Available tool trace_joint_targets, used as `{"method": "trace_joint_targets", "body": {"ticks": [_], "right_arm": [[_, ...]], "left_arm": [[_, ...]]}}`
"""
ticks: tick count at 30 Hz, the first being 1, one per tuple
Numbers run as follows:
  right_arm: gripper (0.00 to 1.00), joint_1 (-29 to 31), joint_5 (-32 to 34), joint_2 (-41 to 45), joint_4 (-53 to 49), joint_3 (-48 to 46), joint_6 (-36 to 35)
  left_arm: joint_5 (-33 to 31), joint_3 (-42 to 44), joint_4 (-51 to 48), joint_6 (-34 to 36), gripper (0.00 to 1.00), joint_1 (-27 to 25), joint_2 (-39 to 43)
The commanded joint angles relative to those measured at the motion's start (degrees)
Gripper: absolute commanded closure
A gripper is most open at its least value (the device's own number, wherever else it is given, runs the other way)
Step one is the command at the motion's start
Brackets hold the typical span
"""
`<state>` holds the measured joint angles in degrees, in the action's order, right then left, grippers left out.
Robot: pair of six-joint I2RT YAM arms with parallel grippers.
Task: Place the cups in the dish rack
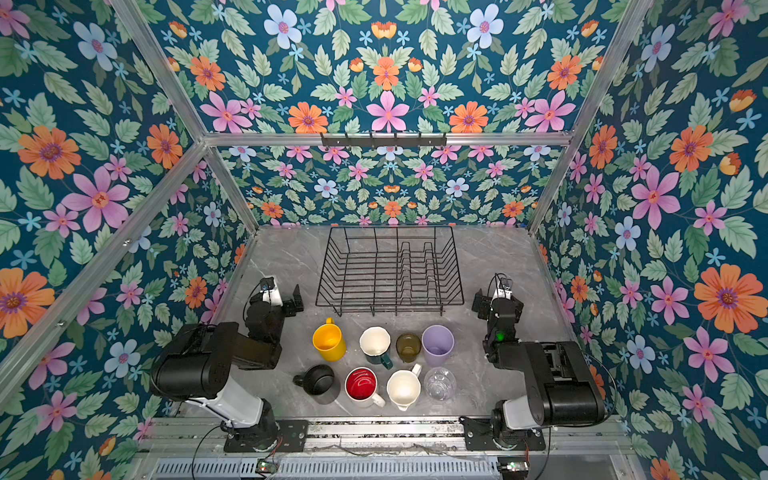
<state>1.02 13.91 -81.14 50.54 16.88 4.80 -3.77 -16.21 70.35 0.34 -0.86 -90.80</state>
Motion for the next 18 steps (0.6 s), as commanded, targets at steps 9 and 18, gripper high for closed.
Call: {"method": "trace_joint_targets", "body": {"ticks": [9,18], "right_arm": [[0.01,-0.6,-1.6,23.4,-48.3,19.8,15.4],[0.12,-0.7,-16.8,10.1,-69.3,38.0,12.6]], "left_arm": [[-16.6,-12.1,-37.6,-19.2,0.0,0.0,27.4],[-9.3,-19.5,-50.1,-15.5,0.02,0.2,37.4]]}}
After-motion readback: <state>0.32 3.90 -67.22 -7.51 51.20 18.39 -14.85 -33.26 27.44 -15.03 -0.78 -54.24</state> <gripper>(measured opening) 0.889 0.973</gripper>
